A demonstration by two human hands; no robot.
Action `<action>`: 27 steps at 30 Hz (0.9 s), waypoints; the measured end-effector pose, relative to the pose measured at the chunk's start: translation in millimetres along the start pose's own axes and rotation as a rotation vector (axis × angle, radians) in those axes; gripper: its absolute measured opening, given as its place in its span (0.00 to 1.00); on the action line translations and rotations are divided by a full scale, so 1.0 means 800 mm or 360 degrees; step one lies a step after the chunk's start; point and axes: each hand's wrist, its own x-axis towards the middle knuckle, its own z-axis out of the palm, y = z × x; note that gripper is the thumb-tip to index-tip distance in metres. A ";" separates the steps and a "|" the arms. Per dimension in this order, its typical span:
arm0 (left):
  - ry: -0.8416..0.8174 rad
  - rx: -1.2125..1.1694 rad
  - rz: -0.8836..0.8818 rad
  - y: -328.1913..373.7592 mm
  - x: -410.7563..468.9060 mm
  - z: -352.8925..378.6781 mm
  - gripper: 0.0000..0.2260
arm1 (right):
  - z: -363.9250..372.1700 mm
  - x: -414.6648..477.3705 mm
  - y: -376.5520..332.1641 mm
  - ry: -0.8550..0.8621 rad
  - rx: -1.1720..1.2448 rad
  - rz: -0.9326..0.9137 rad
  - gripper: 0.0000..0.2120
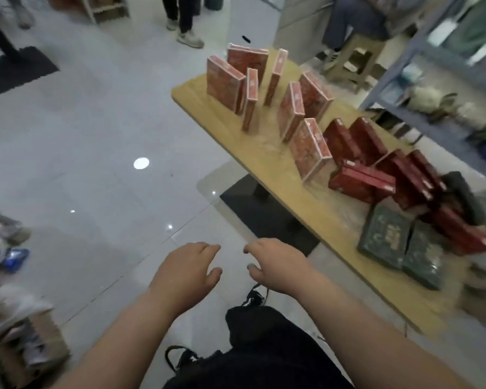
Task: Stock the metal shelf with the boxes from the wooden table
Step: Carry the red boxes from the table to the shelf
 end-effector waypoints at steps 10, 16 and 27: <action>-0.0080 0.0202 0.0352 0.149 0.142 -0.013 0.24 | -0.019 -0.037 0.182 0.0200 0.0291 0.0354 0.18; -0.0091 0.0179 0.0384 0.241 0.239 -0.017 0.24 | -0.055 -0.040 0.300 0.0292 0.0323 0.0436 0.20; -0.0198 -0.0076 0.0436 0.318 0.371 -0.047 0.21 | -0.067 -0.027 0.446 0.0585 0.0588 0.0725 0.19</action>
